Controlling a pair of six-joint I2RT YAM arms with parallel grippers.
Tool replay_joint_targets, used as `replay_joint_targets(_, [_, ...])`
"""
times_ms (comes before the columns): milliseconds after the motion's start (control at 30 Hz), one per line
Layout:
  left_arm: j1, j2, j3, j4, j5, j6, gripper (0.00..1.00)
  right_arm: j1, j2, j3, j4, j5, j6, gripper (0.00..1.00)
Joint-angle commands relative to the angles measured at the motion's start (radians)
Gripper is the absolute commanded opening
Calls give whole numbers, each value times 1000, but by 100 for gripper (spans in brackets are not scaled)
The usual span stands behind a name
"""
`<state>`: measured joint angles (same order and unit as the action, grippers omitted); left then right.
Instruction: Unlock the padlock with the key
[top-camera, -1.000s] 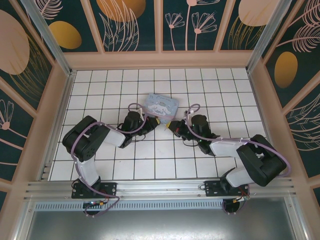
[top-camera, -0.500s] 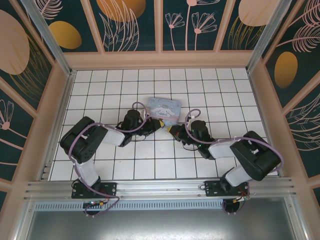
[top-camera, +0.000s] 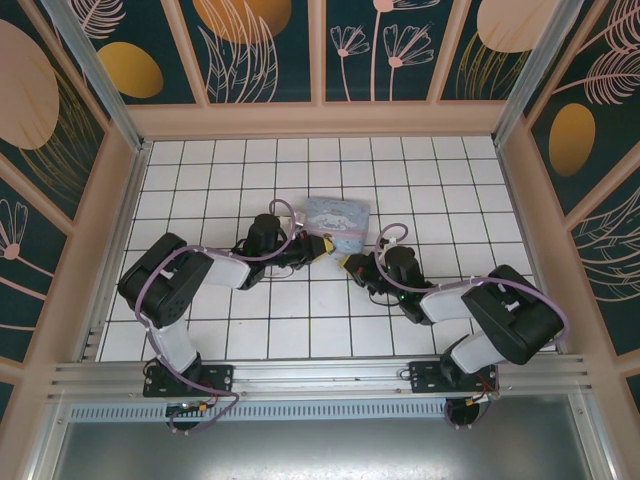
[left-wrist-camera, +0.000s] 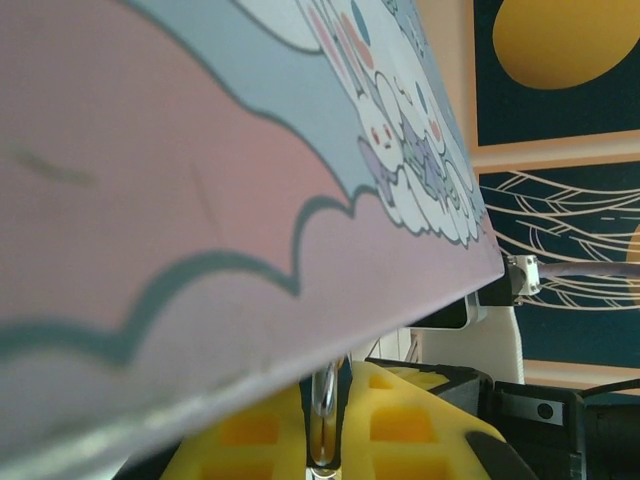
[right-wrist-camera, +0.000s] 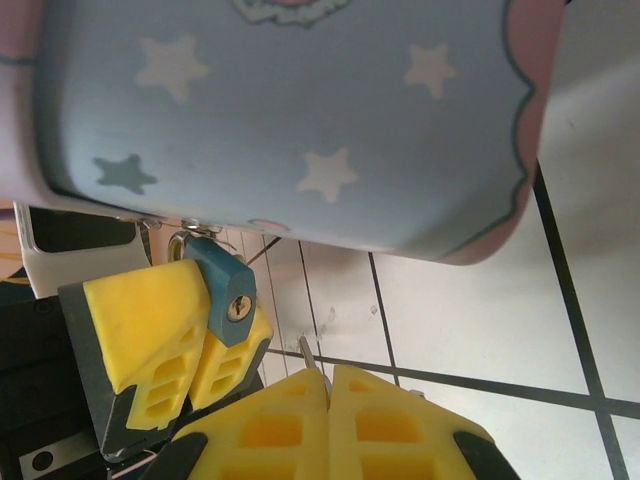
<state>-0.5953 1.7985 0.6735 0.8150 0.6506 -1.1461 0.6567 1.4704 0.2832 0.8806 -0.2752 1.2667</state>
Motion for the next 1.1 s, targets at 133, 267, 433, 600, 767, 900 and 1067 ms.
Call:
replay_joint_targets(133, [8,-18,-11,114,11,-78,0,8,-27,2,48,39,48,0])
replay_joint_targets(267, [7,-18,-15,119,5,-84,0,7,-26,10,46,37,49,0])
replay_joint_targets(433, [7,-15,-16,119,1,-85,0,7,-18,27,44,34,48,0])
replay_joint_targets(600, [6,-12,-20,121,-4,-85,0,8,-5,50,43,29,45,0])
replay_joint_targets(767, [6,-13,-19,115,-5,-79,0,7,6,69,40,25,43,0])
replay_joint_targets(900, [7,-14,-21,115,-5,-76,0,6,13,81,39,24,42,0])
replay_joint_targets(1067, [7,-13,-17,115,-2,-78,0,6,24,90,47,25,43,0])
